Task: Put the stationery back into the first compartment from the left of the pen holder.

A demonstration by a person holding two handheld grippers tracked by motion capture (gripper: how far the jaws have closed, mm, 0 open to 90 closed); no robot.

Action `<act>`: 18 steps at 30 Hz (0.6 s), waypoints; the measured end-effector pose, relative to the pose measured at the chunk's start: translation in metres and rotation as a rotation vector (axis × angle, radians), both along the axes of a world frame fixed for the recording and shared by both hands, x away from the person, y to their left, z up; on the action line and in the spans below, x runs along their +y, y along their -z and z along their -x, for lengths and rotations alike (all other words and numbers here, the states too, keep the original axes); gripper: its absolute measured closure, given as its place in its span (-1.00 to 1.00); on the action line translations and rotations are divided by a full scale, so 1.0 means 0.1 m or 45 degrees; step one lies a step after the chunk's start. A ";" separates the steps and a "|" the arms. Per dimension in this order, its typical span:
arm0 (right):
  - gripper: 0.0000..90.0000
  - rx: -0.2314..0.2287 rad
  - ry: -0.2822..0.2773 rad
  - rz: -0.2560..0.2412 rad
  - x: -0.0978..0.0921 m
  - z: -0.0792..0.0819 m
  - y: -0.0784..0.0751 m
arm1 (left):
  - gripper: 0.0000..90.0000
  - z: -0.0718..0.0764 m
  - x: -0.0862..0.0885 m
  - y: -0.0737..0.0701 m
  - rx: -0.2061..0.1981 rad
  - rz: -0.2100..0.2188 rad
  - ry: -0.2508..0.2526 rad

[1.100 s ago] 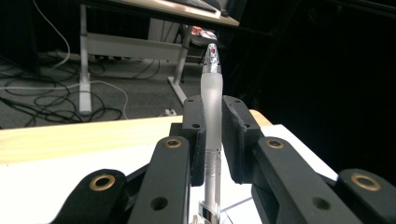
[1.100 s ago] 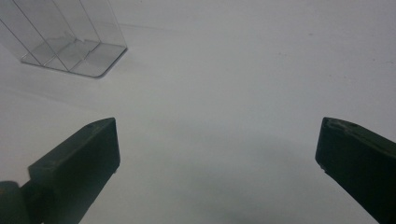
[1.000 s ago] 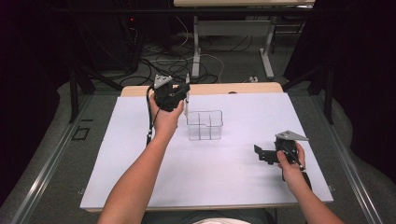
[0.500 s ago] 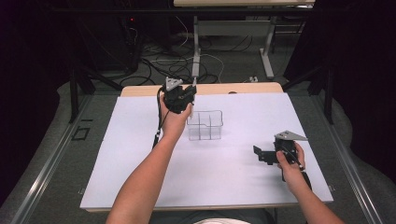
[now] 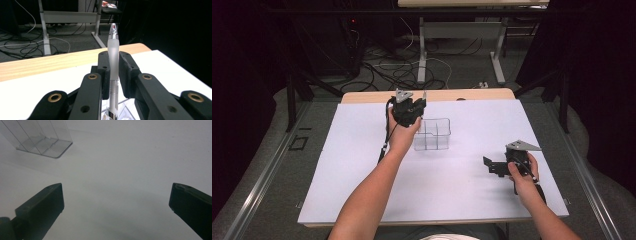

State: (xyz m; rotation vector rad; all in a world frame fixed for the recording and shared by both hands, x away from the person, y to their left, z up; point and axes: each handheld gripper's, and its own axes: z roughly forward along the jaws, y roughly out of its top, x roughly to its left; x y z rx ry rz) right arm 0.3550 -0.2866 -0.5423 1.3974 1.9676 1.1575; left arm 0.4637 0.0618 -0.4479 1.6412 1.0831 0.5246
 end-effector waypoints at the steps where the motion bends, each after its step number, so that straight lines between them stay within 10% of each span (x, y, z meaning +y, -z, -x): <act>1: -1.00 -0.002 -0.005 0.002 0.00 0.00 0.00 | 0.78 0.00 0.00 0.01 0.006 0.001 -0.001; 18: -1.00 0.012 -0.017 0.000 0.02 0.00 0.01 | 0.78 0.07 0.10 0.20 0.028 -0.002 -0.023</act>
